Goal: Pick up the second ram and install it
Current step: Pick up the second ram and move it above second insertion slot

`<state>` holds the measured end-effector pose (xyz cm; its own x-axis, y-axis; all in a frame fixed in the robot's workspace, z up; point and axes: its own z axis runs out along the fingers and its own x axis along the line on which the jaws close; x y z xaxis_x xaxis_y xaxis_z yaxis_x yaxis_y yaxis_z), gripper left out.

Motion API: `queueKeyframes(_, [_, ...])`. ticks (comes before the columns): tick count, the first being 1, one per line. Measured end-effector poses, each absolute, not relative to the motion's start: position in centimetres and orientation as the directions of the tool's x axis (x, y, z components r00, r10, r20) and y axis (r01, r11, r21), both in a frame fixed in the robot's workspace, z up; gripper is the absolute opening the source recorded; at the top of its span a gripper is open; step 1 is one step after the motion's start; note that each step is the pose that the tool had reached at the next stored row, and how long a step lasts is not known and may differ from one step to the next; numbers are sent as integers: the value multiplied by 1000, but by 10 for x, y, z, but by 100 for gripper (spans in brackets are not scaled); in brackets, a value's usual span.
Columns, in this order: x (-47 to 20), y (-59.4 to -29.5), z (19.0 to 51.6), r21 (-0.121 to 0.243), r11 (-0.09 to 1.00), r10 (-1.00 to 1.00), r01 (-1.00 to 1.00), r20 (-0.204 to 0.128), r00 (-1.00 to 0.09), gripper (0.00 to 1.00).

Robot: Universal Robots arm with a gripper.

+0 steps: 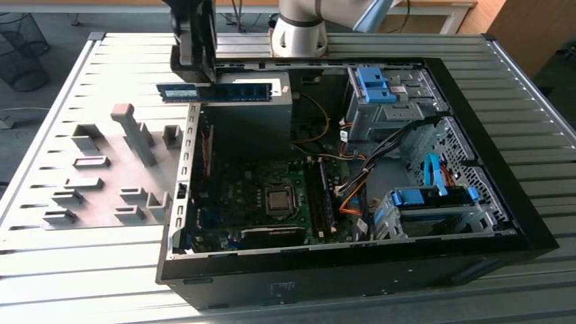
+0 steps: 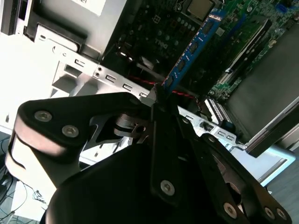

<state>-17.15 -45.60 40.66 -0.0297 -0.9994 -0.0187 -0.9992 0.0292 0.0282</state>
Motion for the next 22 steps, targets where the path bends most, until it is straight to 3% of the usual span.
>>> queueKeyframes(22, [-91,-456,403,28,26,-999,-999,-19,-27,14])
